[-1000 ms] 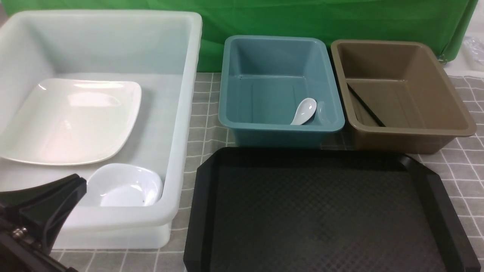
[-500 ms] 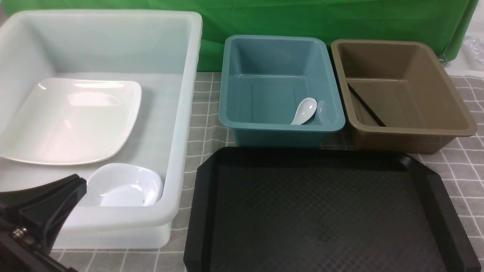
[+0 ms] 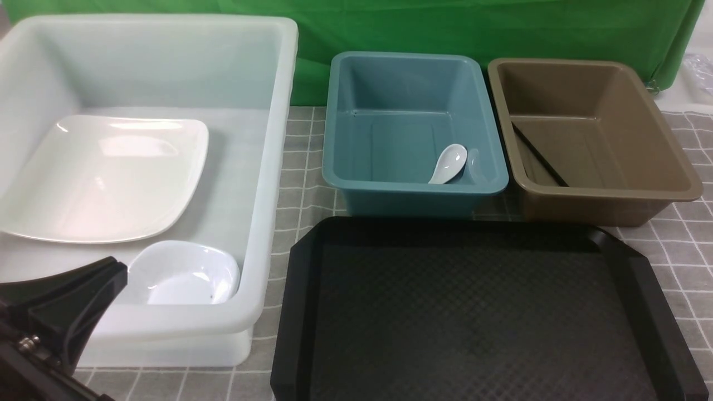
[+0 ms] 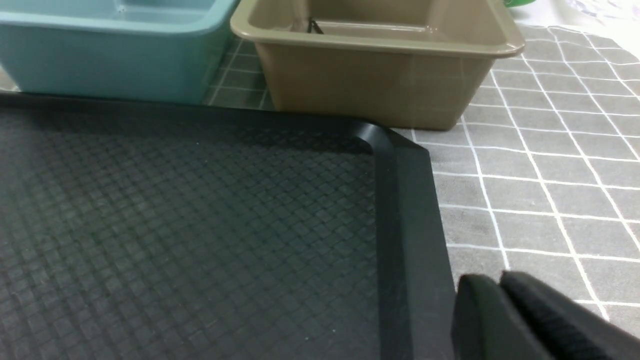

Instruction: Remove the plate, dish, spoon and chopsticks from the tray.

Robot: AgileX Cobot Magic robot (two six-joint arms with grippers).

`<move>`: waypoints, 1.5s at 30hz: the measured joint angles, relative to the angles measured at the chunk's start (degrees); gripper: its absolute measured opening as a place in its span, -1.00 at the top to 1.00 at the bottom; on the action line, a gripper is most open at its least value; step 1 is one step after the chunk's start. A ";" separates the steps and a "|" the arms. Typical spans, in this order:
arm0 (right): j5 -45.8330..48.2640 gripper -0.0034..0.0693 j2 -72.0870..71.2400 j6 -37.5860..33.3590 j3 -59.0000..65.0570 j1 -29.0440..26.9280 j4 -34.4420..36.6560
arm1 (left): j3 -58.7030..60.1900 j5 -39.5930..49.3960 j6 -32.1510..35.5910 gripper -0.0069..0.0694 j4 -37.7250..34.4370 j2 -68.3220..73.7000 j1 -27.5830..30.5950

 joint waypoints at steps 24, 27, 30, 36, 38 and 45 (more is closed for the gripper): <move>0.00 0.52 0.00 0.06 0.00 0.00 -0.02 | 5.20 -2.95 -2.63 0.80 2.30 -11.76 11.21; 0.00 0.51 0.00 0.06 0.00 0.00 -0.02 | 7.93 -2.95 -3.23 0.80 2.30 -17.96 19.28; 0.00 0.50 0.00 0.06 0.00 0.00 -0.02 | 10.95 -0.74 -5.81 0.80 2.30 -24.08 27.21; -0.16 0.46 0.00 0.01 0.00 0.00 -0.02 | 15.24 9.15 -11.50 0.80 0.81 -25.48 32.36; -0.14 0.45 0.00 0.01 0.00 0.00 -0.02 | 15.36 10.59 -11.66 0.80 0.63 -25.48 32.24; -0.20 0.41 0.00 0.01 0.00 0.00 -0.07 | 15.36 10.74 -12.35 0.80 0.39 -25.50 30.59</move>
